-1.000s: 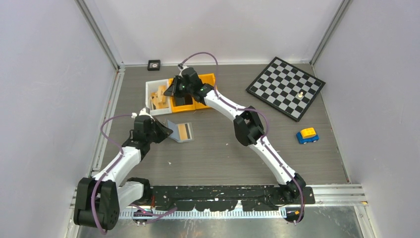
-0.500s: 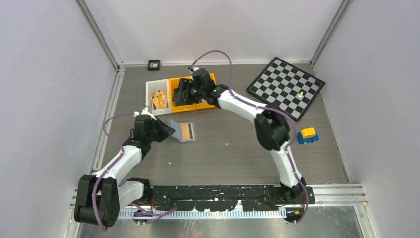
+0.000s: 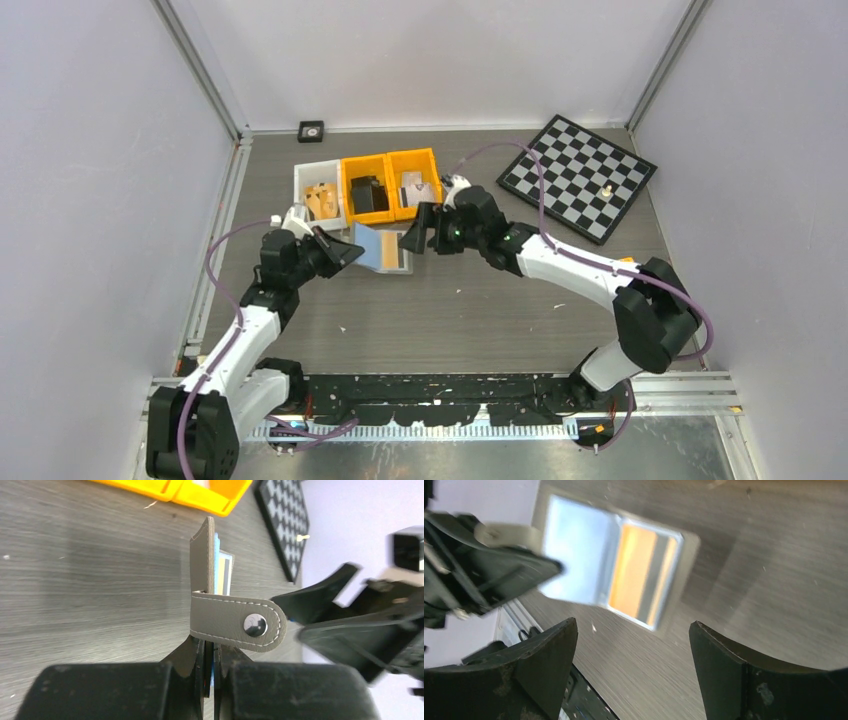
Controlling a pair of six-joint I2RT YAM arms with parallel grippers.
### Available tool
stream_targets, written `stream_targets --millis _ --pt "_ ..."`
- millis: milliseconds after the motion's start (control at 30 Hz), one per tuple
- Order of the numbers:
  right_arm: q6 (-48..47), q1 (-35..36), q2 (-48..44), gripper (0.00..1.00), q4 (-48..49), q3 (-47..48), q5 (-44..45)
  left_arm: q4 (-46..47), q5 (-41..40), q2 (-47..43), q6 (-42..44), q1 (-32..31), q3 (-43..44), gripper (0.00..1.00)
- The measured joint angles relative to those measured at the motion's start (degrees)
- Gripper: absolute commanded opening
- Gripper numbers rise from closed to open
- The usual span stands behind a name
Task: Take the credit cards out of the card holder
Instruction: Remove the credit card from the card holder.
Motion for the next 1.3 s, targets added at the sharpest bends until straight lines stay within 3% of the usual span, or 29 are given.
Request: stream_targets --millis 133,267,433,633,900,1000,1033,1167,1233,1300 --pt "0.6 -3.0 -2.8 0.88 3.3 -8.6 -2.6 6.2 2.7 1.4 -3.6 -0.1 0.3 0.00" --pt "5.1 -9.1 -4.2 0.87 14.9 -14.7 -8.5 17.0 6.0 7.6 -8.8 -0.1 0.9 0.00" --pt "10.5 -12.4 -3.9 0.80 25.4 -18.8 -13.1 28.5 9.1 13.9 -13.9 -0.3 0.6 0.00" --pt "14.2 -12.1 -1.2 0.68 33.1 -18.8 -16.9 37.9 11.1 14.4 -17.2 -0.9 -2.2 0.00" --pt "18.6 -12.0 3.2 0.16 39.6 -18.9 -20.3 42.3 12.0 14.3 -18.0 -2.2 -2.6 0.00" --pt "19.4 -12.0 3.2 0.01 41.7 -18.9 -21.3 42.4 11.9 14.4 -17.9 -2.2 -2.6 0.00" --pt "19.5 -12.0 3.2 0.01 42.0 -18.9 -21.4 42.4 11.9 14.5 -17.6 -2.2 -2.6 0.00" --pt "19.3 -12.0 3.1 0.01 41.6 -18.9 -21.4 37.4 10.1 14.1 -14.3 -2.2 -2.2 0.38" --pt "18.9 -12.0 3.1 0.00 40.8 -18.9 -21.0 30.4 7.8 12.9 -11.5 -2.3 -1.1 0.50" --pt "17.7 -12.0 2.7 0.01 38.2 -18.9 -19.7 22.4 3.9 10.3 -9.0 -2.3 -0.1 0.53"
